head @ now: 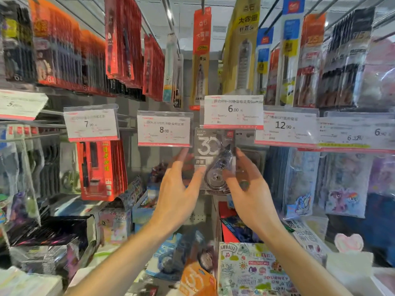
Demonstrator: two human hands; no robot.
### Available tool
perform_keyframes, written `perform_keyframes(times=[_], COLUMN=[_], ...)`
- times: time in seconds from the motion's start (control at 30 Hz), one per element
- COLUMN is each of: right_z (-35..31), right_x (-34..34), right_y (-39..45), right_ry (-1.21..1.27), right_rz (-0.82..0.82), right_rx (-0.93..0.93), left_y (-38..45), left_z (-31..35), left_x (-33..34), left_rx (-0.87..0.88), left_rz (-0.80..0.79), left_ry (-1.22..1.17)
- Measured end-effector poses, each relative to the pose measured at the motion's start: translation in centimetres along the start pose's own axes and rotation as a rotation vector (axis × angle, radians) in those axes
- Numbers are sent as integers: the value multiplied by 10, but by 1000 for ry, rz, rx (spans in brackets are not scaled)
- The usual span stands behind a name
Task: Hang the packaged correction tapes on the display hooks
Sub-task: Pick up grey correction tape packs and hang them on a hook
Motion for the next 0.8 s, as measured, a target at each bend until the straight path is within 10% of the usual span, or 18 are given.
perform_keyframes(times=[0.8], right_z=[42], right_x=[-14], right_y=[24], right_ry=[-10], right_rz=[-125], right_rx=[165], left_y=[28], left_z=[-35], left_x=[13], left_rx=[-85], left_rz=[16], left_ry=[-35])
Point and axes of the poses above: each hand's wrist, its own y-axis towards the middle knuckle, its own x-axis out of the palm, z = x × y, the point moved 8 cm from there along y, towards the middle knuckle, and after that the axes turned 5 degrees about y, right-handed, at the moved point
